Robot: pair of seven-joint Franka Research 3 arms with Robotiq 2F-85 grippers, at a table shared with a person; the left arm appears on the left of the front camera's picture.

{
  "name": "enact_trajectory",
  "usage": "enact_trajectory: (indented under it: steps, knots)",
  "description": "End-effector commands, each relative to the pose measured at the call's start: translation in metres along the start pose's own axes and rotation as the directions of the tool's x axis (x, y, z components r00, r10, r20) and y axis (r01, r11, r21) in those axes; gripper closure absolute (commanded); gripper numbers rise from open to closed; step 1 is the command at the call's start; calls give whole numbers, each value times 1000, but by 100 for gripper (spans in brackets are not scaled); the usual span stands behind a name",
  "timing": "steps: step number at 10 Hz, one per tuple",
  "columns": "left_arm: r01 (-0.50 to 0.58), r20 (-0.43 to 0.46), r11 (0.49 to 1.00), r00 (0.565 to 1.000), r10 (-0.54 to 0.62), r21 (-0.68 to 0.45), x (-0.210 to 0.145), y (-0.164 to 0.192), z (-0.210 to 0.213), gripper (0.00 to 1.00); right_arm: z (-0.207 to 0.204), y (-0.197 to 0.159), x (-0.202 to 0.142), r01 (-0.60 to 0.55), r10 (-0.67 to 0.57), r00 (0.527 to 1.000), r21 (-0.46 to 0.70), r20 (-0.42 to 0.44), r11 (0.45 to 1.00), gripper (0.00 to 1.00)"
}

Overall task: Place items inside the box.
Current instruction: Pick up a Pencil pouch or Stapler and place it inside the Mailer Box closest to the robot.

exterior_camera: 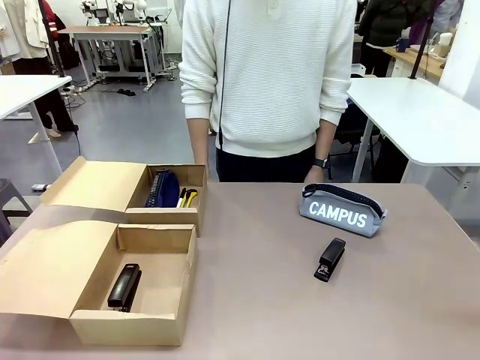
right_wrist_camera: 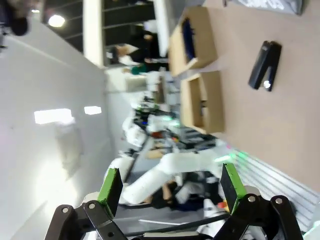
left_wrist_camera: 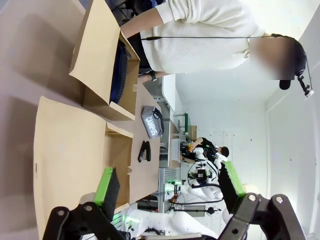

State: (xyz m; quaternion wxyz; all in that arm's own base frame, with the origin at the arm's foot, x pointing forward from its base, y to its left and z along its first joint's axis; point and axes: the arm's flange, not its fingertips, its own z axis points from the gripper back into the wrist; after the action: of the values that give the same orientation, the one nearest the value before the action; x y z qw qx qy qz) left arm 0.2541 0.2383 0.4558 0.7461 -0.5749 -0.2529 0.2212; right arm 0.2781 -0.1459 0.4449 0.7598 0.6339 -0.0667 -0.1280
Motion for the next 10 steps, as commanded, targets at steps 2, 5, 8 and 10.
enact_trajectory:
  steps: [2,5,8,10]
  knots:
    - [17,0,1000,1000,-17,-18,0,-1,0,0,-76,39,54,-206,188,979,-414,-85,887,0]
    - [17,0,1000,1000,-17,-18,0,-1,0,0,-147,39,93,-228,269,961,-724,-61,650,0]
    - [17,0,1000,1000,-17,-18,0,-1,0,0,-39,54,48,-343,243,917,-314,-316,886,0]
    - [17,0,1000,1000,-17,-18,0,-1,0,0,98,18,-19,-13,-4,988,-109,-154,994,0]
